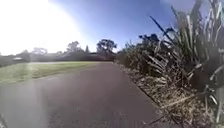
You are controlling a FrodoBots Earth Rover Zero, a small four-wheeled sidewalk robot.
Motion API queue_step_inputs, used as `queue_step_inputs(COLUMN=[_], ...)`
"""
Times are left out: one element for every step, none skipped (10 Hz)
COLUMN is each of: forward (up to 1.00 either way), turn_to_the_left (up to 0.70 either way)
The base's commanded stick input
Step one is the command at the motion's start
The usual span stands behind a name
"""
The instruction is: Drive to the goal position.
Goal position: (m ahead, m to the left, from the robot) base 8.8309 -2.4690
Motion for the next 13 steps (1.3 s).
queue_step_inputs(forward=[0.7, 0.7, 0.7, 0.7, 0.7, 0.7, 0.7, 0.7, 0.7, 0.7, 0.7, 0.7, 0.7], turn_to_the_left=[0.0, 0.0, 0.0, 0.0, 0.0, 0.0, -0.34, -0.34, -0.35, 0.0, 0.0, 0.0, 0.0])
